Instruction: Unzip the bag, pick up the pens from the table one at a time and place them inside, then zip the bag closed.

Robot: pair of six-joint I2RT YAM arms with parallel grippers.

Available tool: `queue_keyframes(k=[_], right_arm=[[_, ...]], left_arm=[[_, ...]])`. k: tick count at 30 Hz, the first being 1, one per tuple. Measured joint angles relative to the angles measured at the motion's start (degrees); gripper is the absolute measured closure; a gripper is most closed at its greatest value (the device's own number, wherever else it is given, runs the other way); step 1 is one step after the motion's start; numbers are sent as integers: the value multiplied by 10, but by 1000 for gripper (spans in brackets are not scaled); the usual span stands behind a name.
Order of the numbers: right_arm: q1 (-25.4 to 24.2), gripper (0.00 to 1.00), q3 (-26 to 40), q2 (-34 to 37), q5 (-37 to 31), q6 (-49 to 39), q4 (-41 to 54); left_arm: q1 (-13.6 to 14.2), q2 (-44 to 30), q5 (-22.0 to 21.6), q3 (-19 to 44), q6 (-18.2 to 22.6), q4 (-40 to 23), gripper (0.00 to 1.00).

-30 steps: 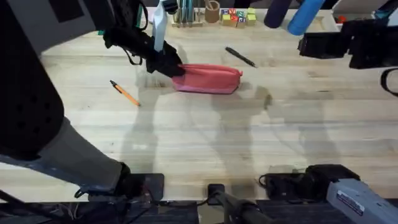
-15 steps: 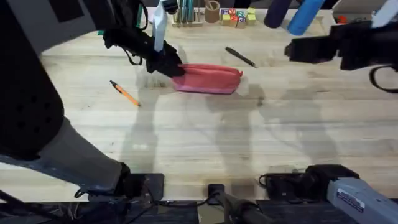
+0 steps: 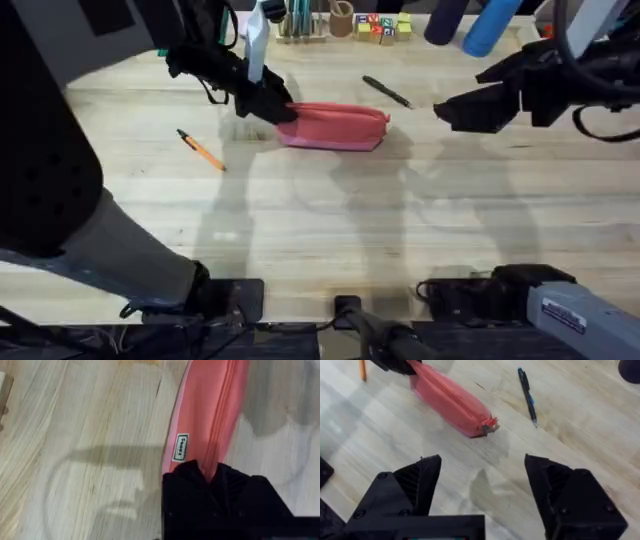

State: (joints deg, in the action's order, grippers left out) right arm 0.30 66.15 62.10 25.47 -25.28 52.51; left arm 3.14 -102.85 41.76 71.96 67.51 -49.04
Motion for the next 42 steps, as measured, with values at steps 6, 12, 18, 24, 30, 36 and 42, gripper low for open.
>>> queue_keyframes(k=[6,12,18,24,30,36,42], right_arm=[[0,6,0,3,-4,-17,1],[0,6,0,4,-4,-21,1],[0,6,0,4,-4,-22,0],[0,6,0,4,-6,-22,0],[0,6,0,14,-6,-22,0],[0,6,0,54,-6,-22,0],[0,6,0,98,-3,-62,0]], left_arm=[[0,0,0,0,0,0,958],[0,0,0,0,0,0,958],[0,0,0,0,0,0,958],[0,0,0,0,0,0,958],[0,0,0,0,0,1,958],[0,0,0,0,0,3,958],[0,0,0,0,0,3,958]])
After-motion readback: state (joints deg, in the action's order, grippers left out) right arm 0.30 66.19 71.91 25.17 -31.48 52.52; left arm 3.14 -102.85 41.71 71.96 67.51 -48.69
